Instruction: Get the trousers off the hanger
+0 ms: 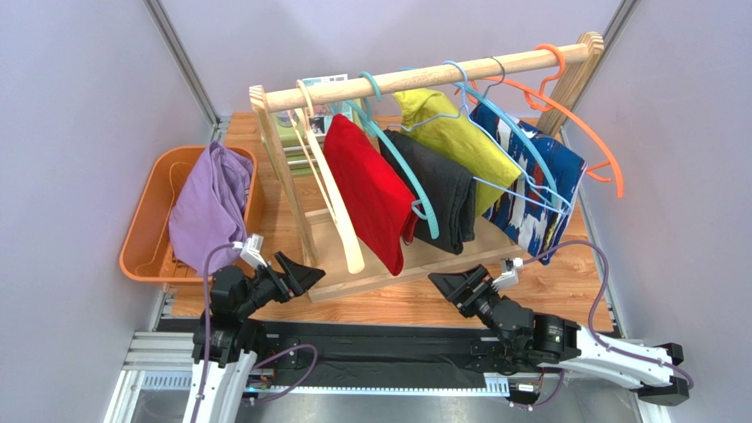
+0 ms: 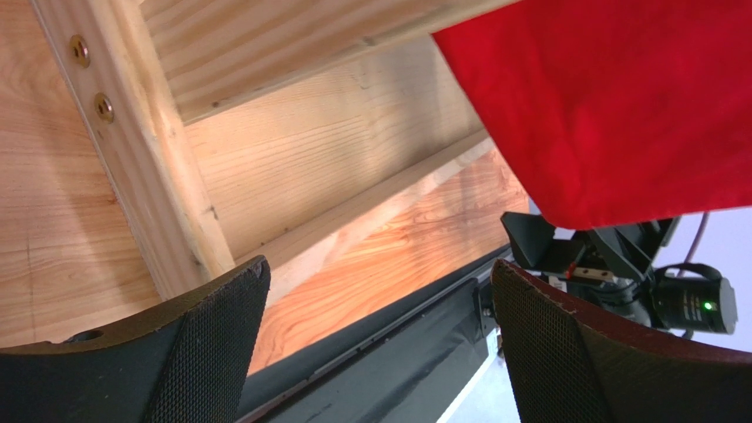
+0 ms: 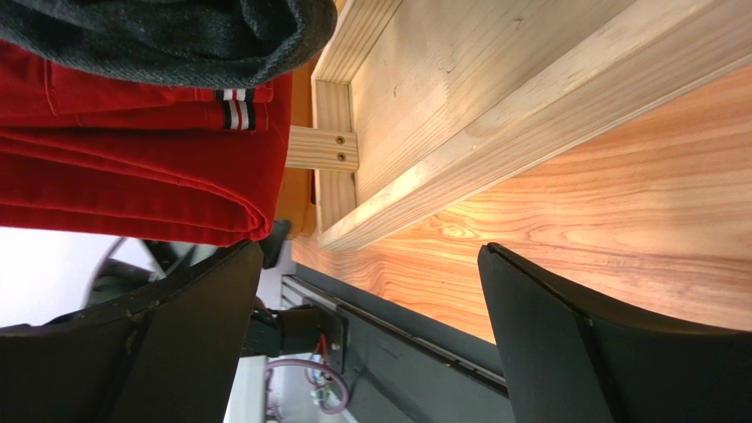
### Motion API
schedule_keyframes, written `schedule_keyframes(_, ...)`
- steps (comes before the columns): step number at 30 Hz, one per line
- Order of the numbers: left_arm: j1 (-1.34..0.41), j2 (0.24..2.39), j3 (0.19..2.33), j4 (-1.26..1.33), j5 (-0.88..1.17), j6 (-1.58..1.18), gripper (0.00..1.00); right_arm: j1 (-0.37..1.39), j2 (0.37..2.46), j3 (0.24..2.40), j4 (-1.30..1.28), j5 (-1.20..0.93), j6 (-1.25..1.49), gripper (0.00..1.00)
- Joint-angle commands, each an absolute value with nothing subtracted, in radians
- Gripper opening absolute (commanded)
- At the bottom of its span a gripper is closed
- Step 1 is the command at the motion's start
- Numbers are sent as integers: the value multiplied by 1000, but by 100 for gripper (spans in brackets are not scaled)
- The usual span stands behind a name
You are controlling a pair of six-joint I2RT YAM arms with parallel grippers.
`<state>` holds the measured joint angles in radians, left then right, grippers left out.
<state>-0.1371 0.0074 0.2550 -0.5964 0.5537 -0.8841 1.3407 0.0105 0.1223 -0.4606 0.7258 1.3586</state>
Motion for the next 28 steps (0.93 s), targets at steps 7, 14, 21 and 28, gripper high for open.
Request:
schedule_keyframes(7,-137,-129,167,-439,523,-980,99,1344,-32,49,-735,753,1563,100)
schedule_keyframes(14,-137,-129,95,-405,534,-997,100,1344,-32,49,-778,749,1589,100)
schedule_keyframes(21,-137,-129,61,-394,551,-1011,100,1344,20,58,-805,744,1615,100)
schedule_keyframes(28,-137,-129,60,-394,560,-1019,99,1344,81,51,-784,713,1632,100)
